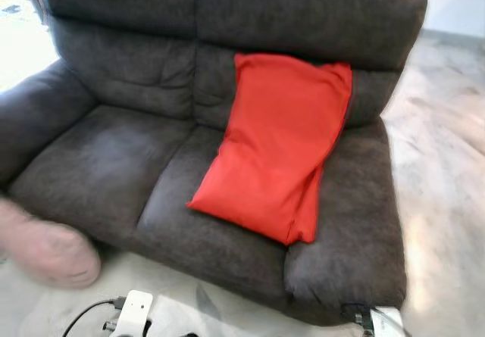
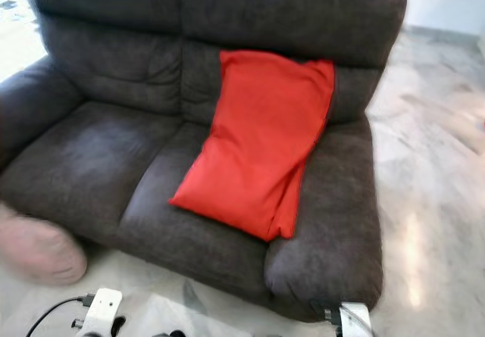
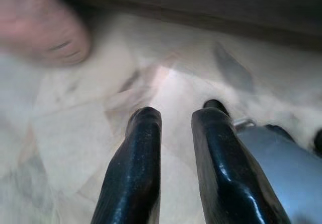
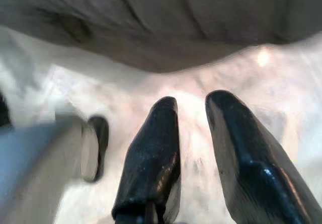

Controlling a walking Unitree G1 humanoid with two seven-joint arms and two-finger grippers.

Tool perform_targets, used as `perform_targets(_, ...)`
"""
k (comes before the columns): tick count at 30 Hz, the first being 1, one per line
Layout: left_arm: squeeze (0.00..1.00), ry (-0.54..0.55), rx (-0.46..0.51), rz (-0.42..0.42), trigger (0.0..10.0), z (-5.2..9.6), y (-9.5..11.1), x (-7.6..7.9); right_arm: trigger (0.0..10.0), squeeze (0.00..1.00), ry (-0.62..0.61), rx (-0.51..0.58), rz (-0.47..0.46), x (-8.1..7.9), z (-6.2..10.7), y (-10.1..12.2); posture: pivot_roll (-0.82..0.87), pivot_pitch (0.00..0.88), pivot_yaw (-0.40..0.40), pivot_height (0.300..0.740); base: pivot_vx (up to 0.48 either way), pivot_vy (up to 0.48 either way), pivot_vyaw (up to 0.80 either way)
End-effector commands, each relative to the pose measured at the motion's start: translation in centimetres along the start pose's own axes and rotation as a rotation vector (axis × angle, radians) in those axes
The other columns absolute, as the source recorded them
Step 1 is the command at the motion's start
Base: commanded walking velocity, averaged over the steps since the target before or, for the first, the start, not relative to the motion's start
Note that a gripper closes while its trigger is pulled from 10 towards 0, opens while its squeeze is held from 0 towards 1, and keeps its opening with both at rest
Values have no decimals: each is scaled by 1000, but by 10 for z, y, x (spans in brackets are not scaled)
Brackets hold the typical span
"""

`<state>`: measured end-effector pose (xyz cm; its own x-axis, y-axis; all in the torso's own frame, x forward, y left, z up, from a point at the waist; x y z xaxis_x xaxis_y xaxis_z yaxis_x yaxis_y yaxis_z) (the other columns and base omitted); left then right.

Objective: Move the pillow to the sofa from floor

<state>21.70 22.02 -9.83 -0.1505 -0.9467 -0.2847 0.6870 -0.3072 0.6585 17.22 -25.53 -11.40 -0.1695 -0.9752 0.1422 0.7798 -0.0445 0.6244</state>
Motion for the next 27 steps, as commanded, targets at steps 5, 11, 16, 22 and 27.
perform_targets(5, 0, -8, -55, 1, 10000, 5, -17, 3, 10000, 0, -1, -6, -20, 0, 2, -5, -53, 148, -4, 740, -283, 0, 0)
perform_targets(11, 0, -5, -43, 1, 10000, 4, -14, 3, 10000, 0, 0, -7, -29, -1, 2, -6, -54, 151, -4, 740, -47, 0, 0)
perform_targets(16, 0, -15, -29, -24, 10000, 1, -5, 4, 10000, 0, 0, 1, -57, -3, 1, -3, -55, 148, 1, 740, 0, 0, 0)
perform_targets(22, 0, -16, -46, -41, 10000, 0, -7, 2, 10000, 0, 45, 14, -76, -14, -1, 2, -66, 140, 14, 740, 0, 0, 0)
perform_targets(27, 0, -16, -55, -40, 10000, 0, -7, 2, 10000, 0, 66, 40, -83, -20, -2, 11, -66, 136, 23, 740, 0, 0, 0)
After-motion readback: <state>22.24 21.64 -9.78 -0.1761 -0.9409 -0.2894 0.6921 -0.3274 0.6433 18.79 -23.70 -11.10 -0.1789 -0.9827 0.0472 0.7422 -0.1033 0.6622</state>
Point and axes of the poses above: a point about 5 cm out from each wrist's last joint towards the gripper, its own z axis pointing back from the gripper into the wrist, its own y axis along the axis of the wrist's last joint, x = y × z, the point moved 4 cm from there along -z, pointing out of the wrist towards the gripper, and after that the axes turned 4 degrees about -z, right-handed, at the moved point
